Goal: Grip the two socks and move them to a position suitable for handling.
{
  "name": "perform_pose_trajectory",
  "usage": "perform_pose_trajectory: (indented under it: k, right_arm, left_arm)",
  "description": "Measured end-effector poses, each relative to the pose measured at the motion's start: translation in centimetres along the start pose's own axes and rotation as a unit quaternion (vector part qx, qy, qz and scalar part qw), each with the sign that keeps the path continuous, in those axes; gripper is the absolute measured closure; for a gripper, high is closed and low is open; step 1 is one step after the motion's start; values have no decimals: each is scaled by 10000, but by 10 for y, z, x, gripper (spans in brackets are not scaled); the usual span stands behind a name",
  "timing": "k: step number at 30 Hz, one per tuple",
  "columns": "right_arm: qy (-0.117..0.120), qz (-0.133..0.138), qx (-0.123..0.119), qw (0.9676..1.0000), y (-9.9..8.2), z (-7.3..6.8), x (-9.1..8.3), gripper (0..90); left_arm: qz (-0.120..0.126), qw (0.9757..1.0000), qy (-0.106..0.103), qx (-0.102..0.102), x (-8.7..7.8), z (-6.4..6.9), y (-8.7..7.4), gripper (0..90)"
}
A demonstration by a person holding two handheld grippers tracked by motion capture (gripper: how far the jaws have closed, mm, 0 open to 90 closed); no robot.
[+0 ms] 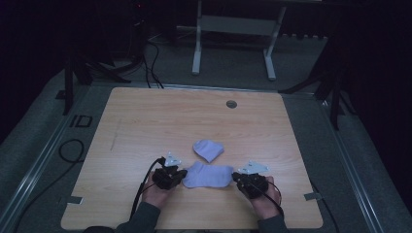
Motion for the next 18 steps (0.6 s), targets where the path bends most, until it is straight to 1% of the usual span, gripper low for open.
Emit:
perform_pose_trajectory:
  k: [3,6,8,10,12,15,18]
  right_arm:
    - [-176,-11,99,9998,-3,11,0,865]
    - [-228,6,168,9996,-4,16,-2,866]
    - [-207,104,198,9995,0,15,-4,863]
    - [-113,227,203,9995,7,10,-7,852]
    - [73,324,113,9994,16,2,-9,847]
    - [209,363,-46,9991,27,-11,-6,847]
    - [291,391,-214,9986,40,-21,-2,847]
  left_arm:
    - [2,10000,-30,-28,0,0,0,896]
    - [3,10000,-63,-48,0,-1,0,895]
    - [-1,10000,-44,-42,0,-1,0,893]
    - [-7,10000,-38,-32,0,0,0,891]
    - [-9,10000,-36,-32,0,0,0,891]
    - [-18,10000,-50,-18,-1,1,0,887]
    - [-9,10000,-50,-31,-1,2,0,881]
Point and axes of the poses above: each handheld gripper's, and its own axes: x roughly forward along the jaws, y roughly out of its top, z roughly to its right, the point moved 10 cm from there along x, roughly forward along the jaws, and after that the axes turned 13 degrees about x, right-handed, at the moved point
